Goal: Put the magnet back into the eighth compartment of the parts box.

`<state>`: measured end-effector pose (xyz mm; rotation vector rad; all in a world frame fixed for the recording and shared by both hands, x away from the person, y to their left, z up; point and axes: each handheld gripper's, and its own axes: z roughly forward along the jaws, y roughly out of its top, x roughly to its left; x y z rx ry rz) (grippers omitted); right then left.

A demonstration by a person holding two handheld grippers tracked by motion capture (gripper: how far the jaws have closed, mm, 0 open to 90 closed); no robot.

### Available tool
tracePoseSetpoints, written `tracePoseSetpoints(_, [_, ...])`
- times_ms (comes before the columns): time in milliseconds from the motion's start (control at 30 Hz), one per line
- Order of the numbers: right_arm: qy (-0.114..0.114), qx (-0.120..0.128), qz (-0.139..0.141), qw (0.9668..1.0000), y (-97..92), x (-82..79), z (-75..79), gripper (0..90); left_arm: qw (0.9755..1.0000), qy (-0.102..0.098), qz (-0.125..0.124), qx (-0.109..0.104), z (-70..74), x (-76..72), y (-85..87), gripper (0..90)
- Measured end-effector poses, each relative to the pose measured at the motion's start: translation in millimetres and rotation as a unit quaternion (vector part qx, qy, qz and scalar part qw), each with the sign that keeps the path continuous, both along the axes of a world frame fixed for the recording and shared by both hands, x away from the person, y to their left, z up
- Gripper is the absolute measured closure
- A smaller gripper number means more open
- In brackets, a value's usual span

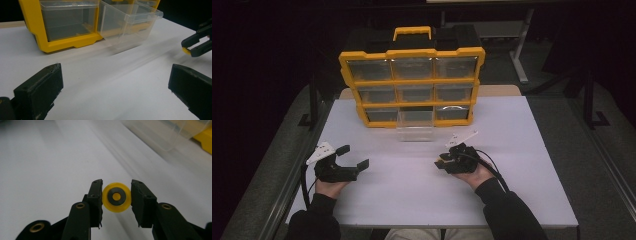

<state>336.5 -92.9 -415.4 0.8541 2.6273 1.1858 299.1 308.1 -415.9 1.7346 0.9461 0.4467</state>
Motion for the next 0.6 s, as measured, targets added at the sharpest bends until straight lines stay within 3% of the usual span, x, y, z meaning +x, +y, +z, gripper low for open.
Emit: tracePoseSetpoints(600, [-0.025, 0.007, 0.008, 0.9996, 3.7, 2.8, 32.9, 61.6, 1.0, 0.001, 0.0, -0.001, 0.1, 0.0, 0.2, 0.0])
